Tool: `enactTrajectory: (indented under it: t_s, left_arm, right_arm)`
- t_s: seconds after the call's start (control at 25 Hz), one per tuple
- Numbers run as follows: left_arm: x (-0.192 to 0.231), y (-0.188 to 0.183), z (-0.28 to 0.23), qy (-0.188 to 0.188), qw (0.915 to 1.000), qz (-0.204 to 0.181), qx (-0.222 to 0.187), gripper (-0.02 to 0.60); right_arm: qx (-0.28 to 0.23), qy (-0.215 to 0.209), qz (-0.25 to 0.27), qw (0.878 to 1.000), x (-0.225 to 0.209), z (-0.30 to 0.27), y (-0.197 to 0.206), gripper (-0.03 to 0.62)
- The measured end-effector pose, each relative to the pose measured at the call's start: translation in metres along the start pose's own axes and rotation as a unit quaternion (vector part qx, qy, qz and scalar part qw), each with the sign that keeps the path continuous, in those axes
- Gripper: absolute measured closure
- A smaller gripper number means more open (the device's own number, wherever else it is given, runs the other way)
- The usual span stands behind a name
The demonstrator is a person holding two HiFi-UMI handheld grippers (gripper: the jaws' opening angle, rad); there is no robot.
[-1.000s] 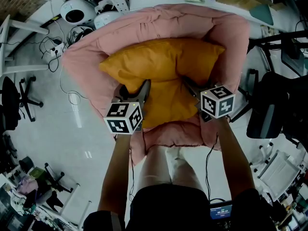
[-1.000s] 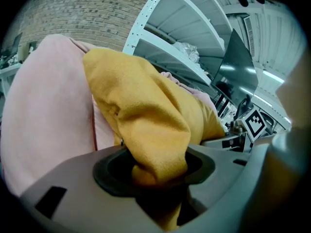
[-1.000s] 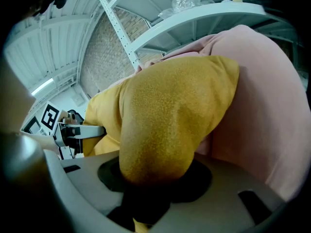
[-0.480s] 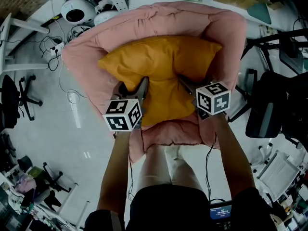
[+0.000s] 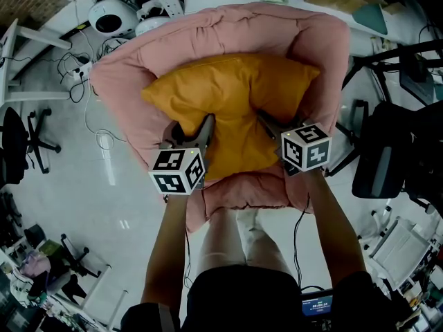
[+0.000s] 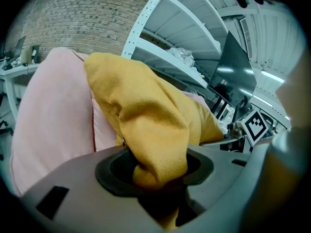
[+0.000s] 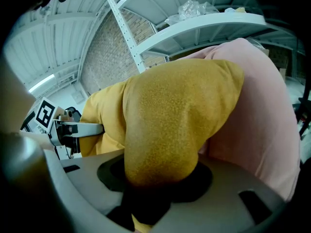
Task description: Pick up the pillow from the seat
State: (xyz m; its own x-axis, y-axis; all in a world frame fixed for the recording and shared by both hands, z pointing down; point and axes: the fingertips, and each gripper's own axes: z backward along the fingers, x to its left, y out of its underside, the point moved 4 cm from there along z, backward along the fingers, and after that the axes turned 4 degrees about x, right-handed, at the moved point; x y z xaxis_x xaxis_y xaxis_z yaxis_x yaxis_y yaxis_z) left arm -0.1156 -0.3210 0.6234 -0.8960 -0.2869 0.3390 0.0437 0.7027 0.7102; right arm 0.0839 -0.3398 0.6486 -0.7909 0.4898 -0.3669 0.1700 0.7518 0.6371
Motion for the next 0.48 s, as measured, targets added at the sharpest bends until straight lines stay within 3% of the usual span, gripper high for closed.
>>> enactTrajectory:
  t_s: [0.48]
  left_arm:
    - [-0.024,0.001,0.036,0.005,0.9994,-0.013,-0.03,0.374]
  right_arm:
    - [-0.019,0.001,0.021,1.0,0.023,0.037,0.004,0.396]
